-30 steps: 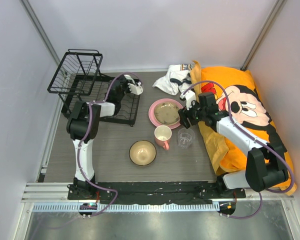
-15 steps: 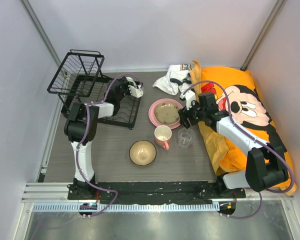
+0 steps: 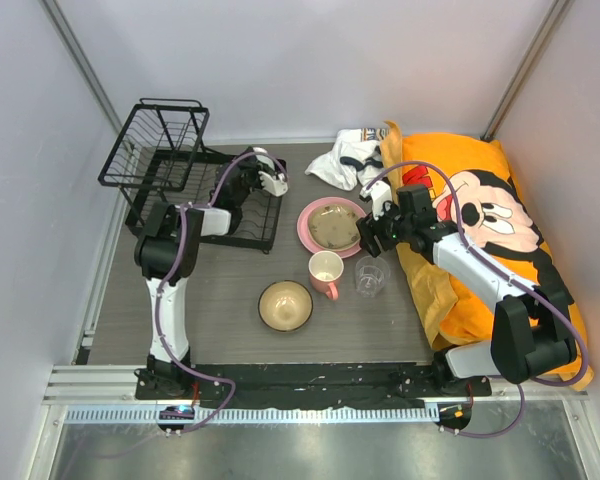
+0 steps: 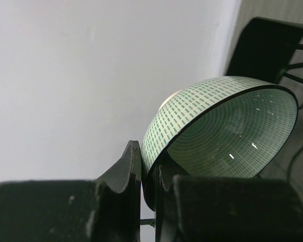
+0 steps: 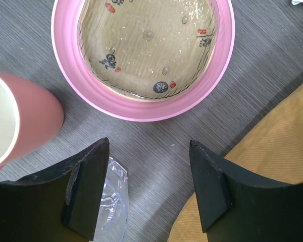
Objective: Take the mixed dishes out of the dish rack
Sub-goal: Pick up the bowl from the dish rack.
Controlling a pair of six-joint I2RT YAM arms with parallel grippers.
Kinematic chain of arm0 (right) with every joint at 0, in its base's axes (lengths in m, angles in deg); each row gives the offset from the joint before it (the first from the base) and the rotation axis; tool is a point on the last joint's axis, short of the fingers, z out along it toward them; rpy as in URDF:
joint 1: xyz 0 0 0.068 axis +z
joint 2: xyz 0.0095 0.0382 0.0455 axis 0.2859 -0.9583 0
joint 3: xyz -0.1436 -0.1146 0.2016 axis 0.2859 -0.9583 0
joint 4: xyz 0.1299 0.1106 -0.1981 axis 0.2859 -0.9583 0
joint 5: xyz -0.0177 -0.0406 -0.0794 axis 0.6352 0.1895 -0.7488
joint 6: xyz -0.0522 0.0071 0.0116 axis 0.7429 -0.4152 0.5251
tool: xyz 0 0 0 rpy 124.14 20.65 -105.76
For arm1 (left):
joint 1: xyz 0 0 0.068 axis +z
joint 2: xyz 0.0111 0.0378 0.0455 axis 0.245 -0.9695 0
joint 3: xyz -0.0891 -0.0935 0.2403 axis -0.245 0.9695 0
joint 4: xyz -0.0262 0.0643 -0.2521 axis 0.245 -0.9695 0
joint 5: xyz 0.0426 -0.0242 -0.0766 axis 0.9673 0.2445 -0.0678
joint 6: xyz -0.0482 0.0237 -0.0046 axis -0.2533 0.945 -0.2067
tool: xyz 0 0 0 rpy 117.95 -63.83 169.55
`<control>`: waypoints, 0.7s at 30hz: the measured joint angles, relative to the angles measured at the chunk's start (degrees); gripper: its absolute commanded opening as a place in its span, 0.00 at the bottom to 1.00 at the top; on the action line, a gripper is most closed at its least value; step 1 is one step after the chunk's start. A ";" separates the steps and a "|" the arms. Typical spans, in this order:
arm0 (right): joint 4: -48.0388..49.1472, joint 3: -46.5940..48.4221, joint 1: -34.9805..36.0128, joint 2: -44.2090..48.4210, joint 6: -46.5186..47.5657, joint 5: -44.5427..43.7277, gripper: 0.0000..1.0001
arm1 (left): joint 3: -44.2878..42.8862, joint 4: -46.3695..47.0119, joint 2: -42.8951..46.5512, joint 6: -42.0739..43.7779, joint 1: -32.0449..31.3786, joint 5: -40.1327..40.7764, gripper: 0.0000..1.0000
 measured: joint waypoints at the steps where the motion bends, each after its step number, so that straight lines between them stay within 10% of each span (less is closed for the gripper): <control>1: 0.00 0.00 0.00 -0.02 0.02 0.00 0.69 | 0.00 1.75 -0.35 0.13 0.00 -0.07 0.00; 14: -0.20 0.00 0.00 -1.29 0.17 -0.31 0.69 | 1.07 12.17 -0.46 -0.90 0.00 0.55 0.00; 21: -0.26 0.02 0.00 -1.40 0.15 -0.31 0.69 | 3.98 -1.73 10.03 -12.31 0.00 5.57 0.00</control>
